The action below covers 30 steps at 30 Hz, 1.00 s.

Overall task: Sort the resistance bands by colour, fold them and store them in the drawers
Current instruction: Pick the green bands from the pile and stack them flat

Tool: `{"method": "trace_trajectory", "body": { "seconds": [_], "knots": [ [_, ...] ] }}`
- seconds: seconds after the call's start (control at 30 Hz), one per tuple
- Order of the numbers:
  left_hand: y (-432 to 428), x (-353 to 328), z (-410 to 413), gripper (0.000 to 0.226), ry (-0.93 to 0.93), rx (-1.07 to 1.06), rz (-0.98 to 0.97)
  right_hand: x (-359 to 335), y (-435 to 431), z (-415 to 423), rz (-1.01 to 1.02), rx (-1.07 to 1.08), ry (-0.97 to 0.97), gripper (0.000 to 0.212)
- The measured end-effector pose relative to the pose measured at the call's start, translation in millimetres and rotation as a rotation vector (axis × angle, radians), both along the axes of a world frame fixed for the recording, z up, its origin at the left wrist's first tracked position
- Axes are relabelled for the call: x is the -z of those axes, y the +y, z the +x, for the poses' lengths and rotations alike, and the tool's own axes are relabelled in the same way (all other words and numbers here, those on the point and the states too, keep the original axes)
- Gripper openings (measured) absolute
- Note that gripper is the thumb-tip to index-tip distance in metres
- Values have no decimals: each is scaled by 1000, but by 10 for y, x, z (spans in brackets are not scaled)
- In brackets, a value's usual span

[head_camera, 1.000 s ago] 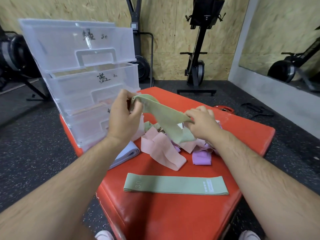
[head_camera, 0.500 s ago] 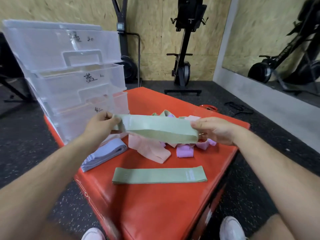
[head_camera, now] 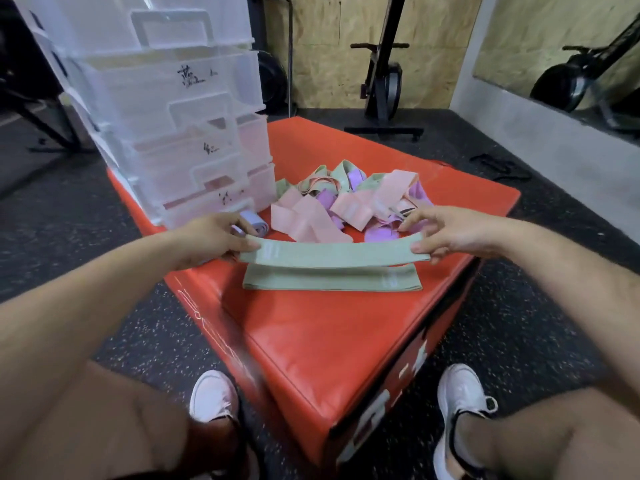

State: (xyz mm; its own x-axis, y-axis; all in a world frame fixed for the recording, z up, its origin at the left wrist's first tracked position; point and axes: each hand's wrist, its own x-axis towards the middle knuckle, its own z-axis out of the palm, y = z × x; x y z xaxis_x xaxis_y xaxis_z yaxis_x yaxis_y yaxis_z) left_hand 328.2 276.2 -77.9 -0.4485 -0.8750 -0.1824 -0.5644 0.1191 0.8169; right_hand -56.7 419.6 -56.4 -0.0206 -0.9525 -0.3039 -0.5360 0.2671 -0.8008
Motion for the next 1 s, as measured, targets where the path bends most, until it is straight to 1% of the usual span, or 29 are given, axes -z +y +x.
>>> {"method": "trace_trajectory", "body": {
  "seconds": [0.17,0.27,0.37,0.43,0.47,0.53,0.6,0.67,0.73,0.83,1.0],
  "knots": [
    [43,151,-107,11,-242,44,-238,140,19,134,-68,-18,285,21],
    [39,245,-137,12,-363,64,-305,278,4,188,-78,-80,490,20],
    [30,318,-143,12,-481,121,-384,376,8,252,-88,-109,604,21],
    [11,377,-120,17,-535,148,-465,393,-3,286,-92,-125,677,23],
    [8,398,-119,19,-536,174,-516,399,-7,291,-96,-136,714,24],
    [34,414,-149,25,-467,252,-581,391,-12,287,-115,-177,800,27],
    [102,408,-219,37,-385,357,-563,371,-12,302,-148,-234,900,33],
    [181,409,-321,56,-335,481,-536,346,-10,357,-188,-298,910,45],
    [243,423,-436,67,-321,555,-516,356,-20,437,-219,-357,849,57],
    [260,467,-576,66,-352,575,-495,426,-59,527,-213,-415,830,61],
    [268,444,-676,58,-351,595,-493,462,-119,555,-192,-440,824,49]
  ]
}}
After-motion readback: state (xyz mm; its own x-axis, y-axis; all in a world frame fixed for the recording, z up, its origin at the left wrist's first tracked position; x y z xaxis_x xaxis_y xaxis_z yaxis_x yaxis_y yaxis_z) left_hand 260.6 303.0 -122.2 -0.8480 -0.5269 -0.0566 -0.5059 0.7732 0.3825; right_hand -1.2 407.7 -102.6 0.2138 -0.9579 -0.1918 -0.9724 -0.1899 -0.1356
